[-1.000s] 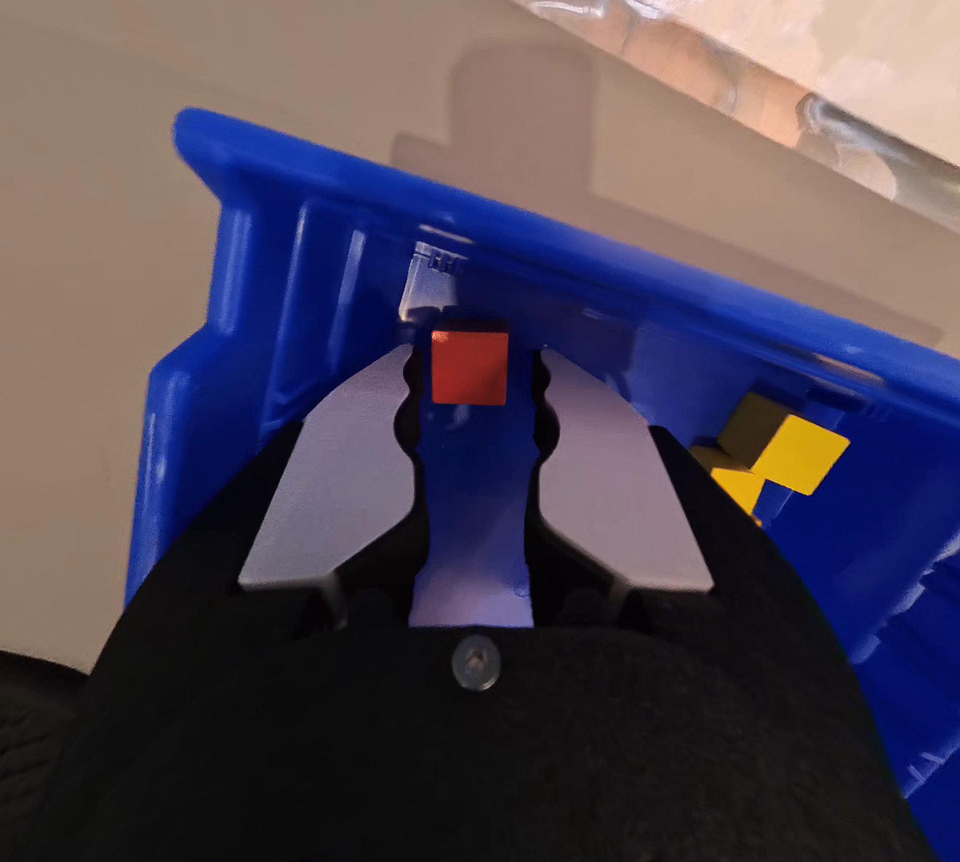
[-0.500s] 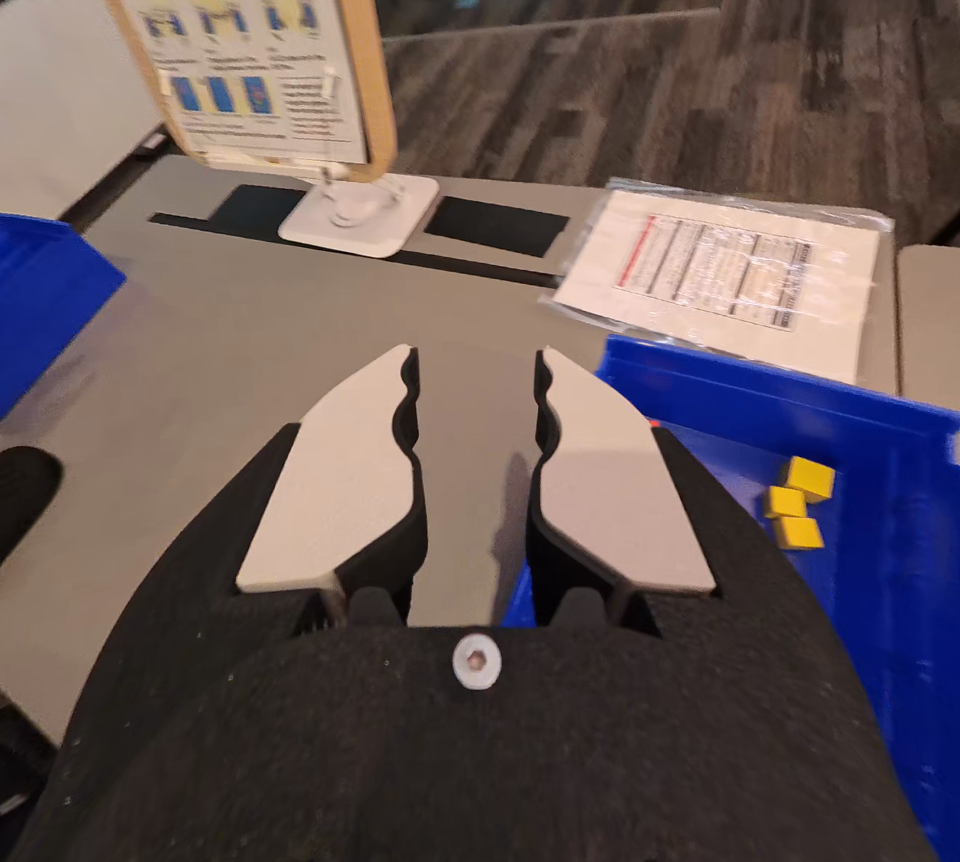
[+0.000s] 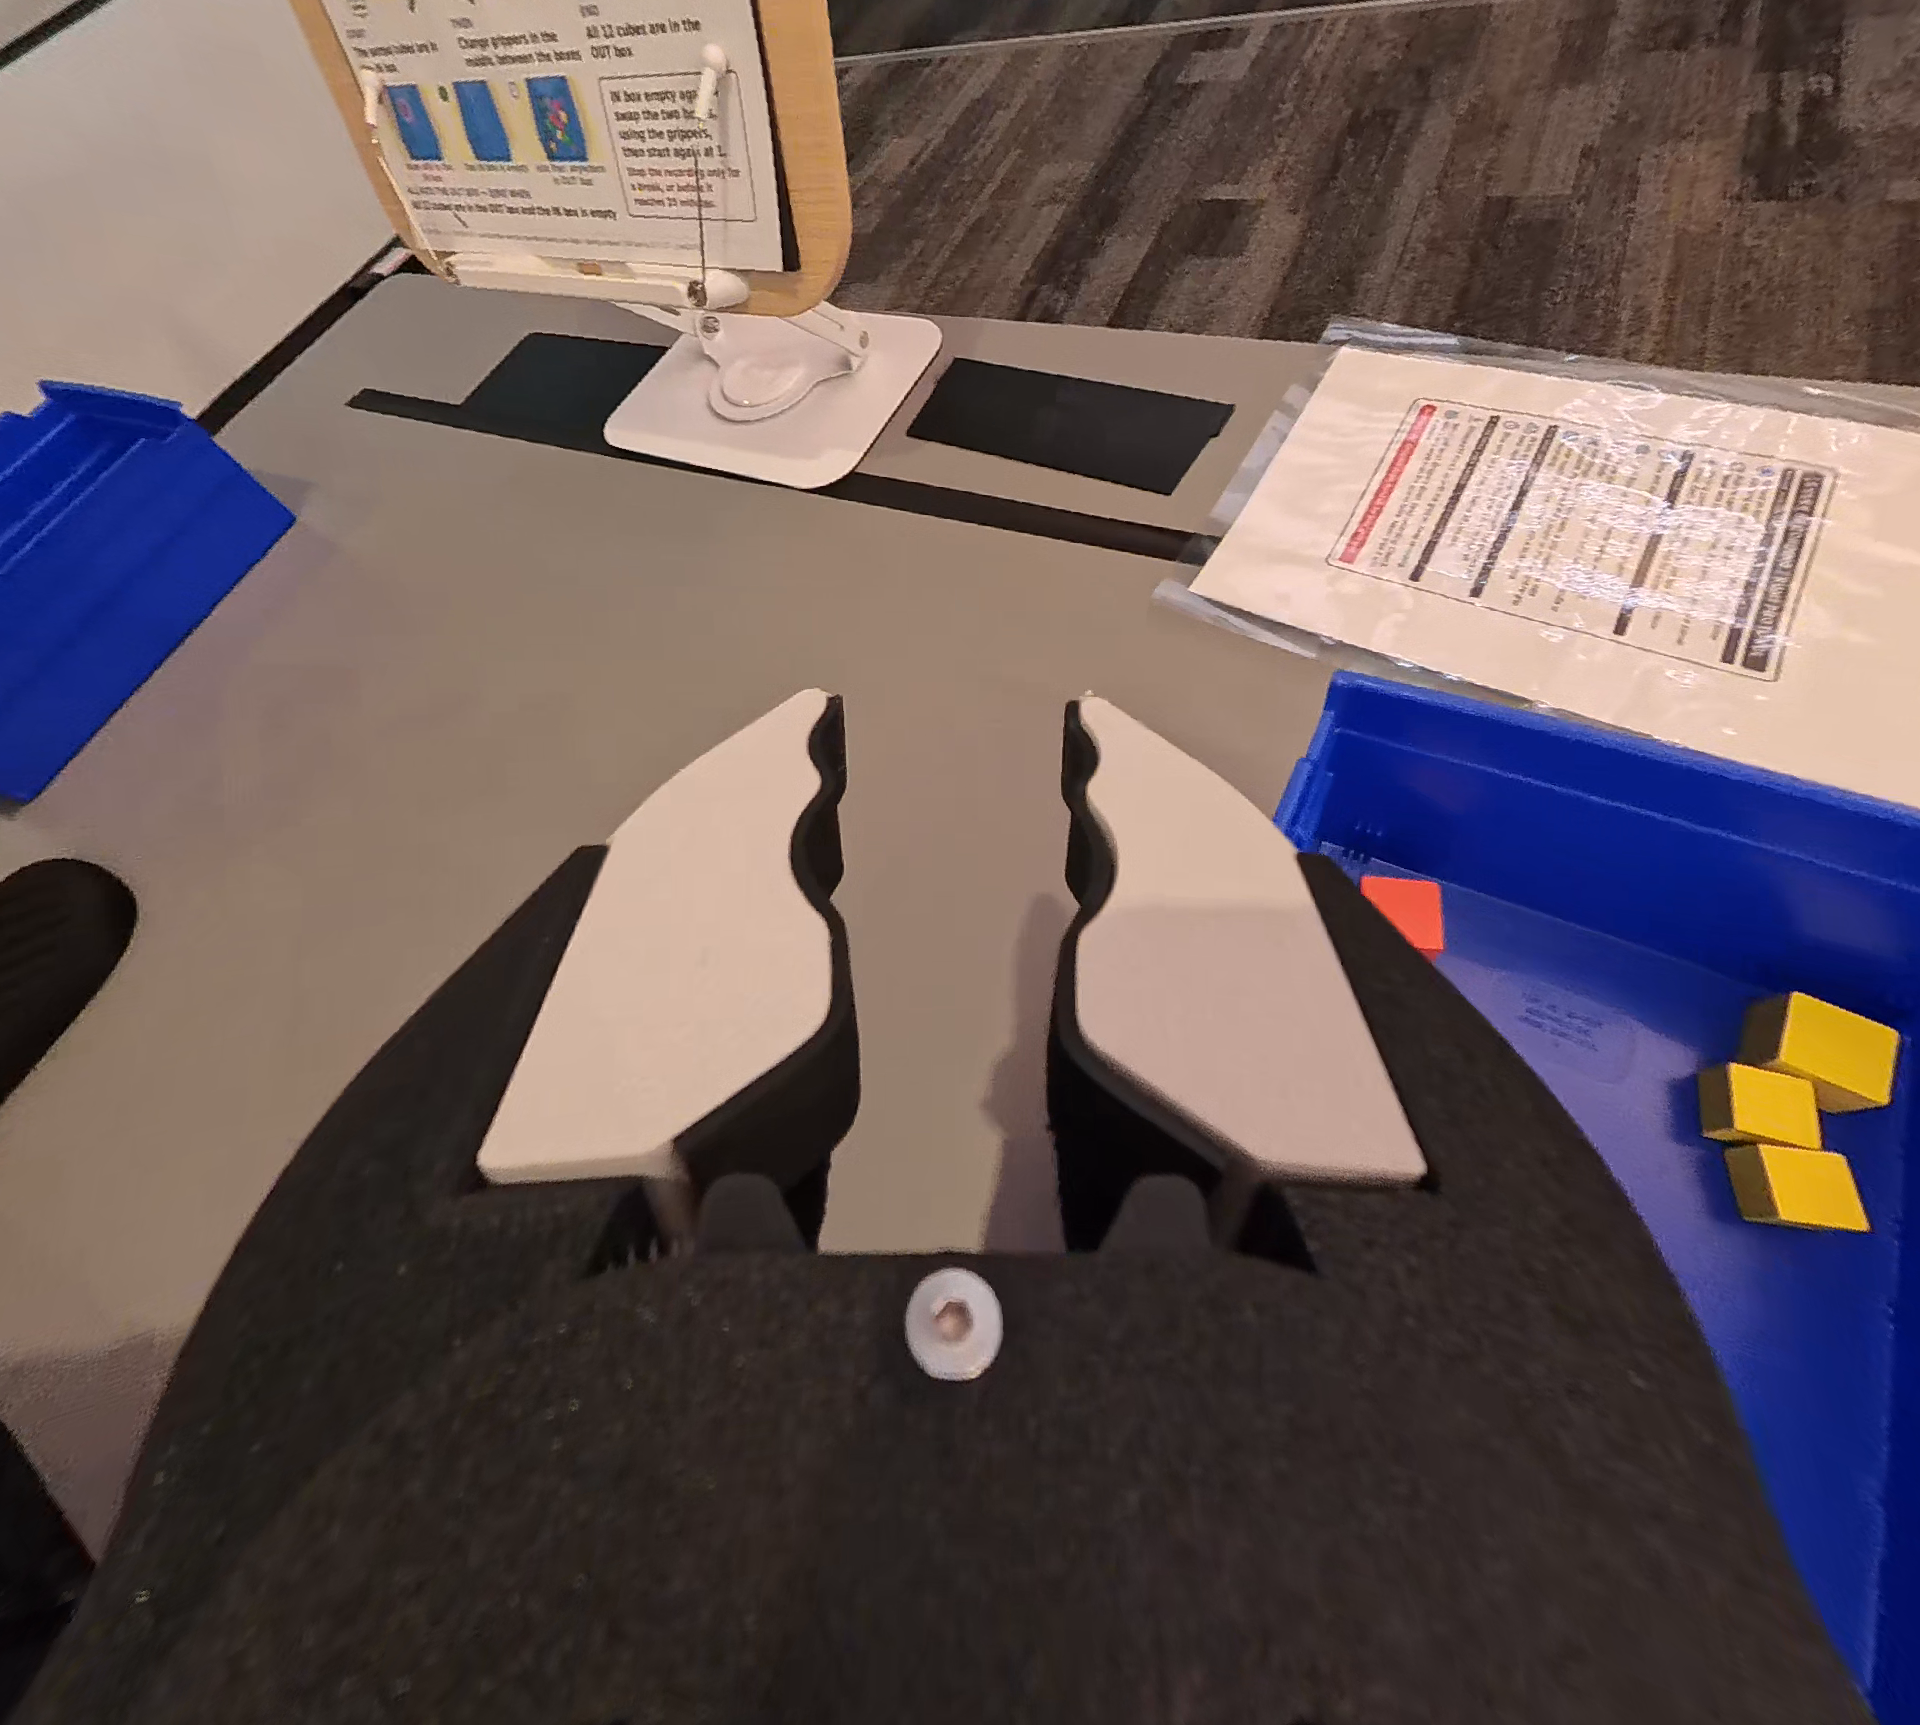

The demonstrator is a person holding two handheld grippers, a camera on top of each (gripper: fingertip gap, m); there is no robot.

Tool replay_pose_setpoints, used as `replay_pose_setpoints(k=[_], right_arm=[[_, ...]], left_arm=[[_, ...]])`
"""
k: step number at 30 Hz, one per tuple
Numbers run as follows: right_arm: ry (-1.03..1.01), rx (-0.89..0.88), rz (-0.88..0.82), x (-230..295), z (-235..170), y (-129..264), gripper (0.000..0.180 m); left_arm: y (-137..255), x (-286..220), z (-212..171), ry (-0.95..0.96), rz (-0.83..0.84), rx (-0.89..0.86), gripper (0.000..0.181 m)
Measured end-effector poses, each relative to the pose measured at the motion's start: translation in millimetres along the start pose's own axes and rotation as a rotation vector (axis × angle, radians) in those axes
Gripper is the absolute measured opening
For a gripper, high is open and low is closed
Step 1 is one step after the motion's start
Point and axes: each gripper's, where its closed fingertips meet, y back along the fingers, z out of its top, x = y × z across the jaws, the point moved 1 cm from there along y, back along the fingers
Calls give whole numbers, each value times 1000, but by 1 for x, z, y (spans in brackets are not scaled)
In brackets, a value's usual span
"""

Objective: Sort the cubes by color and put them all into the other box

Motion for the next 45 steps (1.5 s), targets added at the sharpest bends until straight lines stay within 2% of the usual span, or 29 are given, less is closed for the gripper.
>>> replay_pose_setpoints(k=[5, 11, 14, 18, 26, 30, 37, 45], right_arm=[[77, -7, -49, 8, 8, 2, 39], [128, -12, -43, 23, 14, -3, 39], [125, 15, -55, 24, 10, -7, 39], [123, 43, -52, 26, 6, -12, 39], [141, 67, 10, 49, 3, -21, 40], [140, 86, 45, 59, -1, -27, 40], [129, 138, 71, 61, -12, -30, 40], [147, 200, 96, 65, -21, -42, 40]], left_arm=[[-39, -7, -15, -37, -115, 84, 40], [-81, -18, -19, -226, -215, 61, 37], [-90, -25, -19, -346, -261, -5, 35], [-100, -26, -30, -472, -305, 3, 33], [-121, -24, -40, -702, -278, 10, 34], [-132, -27, -39, -754, -297, 0, 29], [-151, -24, -44, -790, -344, 55, 31], [-154, -25, -38, -792, -347, 51, 23]])
